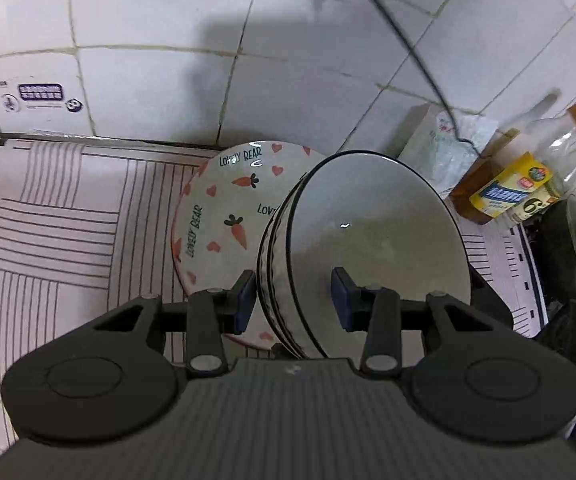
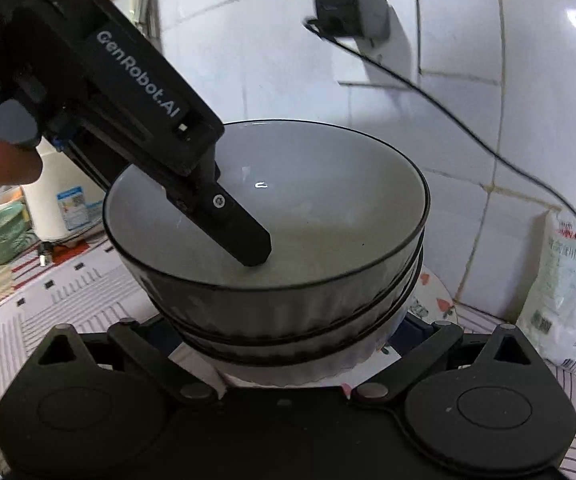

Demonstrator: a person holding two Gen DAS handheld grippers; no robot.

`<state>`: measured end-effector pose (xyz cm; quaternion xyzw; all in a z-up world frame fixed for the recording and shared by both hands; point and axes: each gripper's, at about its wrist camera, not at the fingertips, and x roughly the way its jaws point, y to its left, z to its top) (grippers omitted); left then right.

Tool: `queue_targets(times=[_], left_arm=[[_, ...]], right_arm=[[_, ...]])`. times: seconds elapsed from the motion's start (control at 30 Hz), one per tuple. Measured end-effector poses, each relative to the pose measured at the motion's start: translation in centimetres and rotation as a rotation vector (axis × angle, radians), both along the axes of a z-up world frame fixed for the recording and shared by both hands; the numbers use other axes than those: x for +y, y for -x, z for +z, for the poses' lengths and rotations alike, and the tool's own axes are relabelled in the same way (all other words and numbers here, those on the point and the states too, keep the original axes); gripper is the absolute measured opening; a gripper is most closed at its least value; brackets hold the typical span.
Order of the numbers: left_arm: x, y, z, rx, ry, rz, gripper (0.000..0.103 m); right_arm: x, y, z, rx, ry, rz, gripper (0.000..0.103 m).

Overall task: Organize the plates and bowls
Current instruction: 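Lower the bowl stack onto the bunny plate stack and open both grippers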

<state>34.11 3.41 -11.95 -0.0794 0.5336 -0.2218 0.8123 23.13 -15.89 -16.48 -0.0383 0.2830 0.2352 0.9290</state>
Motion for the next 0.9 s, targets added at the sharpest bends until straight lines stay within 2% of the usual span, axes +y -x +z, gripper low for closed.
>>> queue_targets(times=[0.23, 0.57, 0.73, 0.9], left_arm=[[-0.9, -1.5, -2.2, 0.025, -0.018, 0.003, 0.039], [-1.2, -2.2, -3.9, 0.019, -0.019, 0.055, 0.039], [-1.7, -1.9, -3.6, -0.032, -0.038, 0.061, 0.039], [-2.4, -1.1, -3.1, -0.074, -0.081, 0.068, 0.041]], right_arm=[[-0.6, -1.4, -2.1, 0.067, -0.025, -0.042, 0.102], [-0.1, -3.5, -3.2, 0.114, 0.024, -0.042, 0.102], [-0.2, -3.6, -3.6, 0.109, 0.025, -0.057, 0.102], [-0.6, -4.4, -3.9, 0.152, -0.007, -0.091, 0.102]])
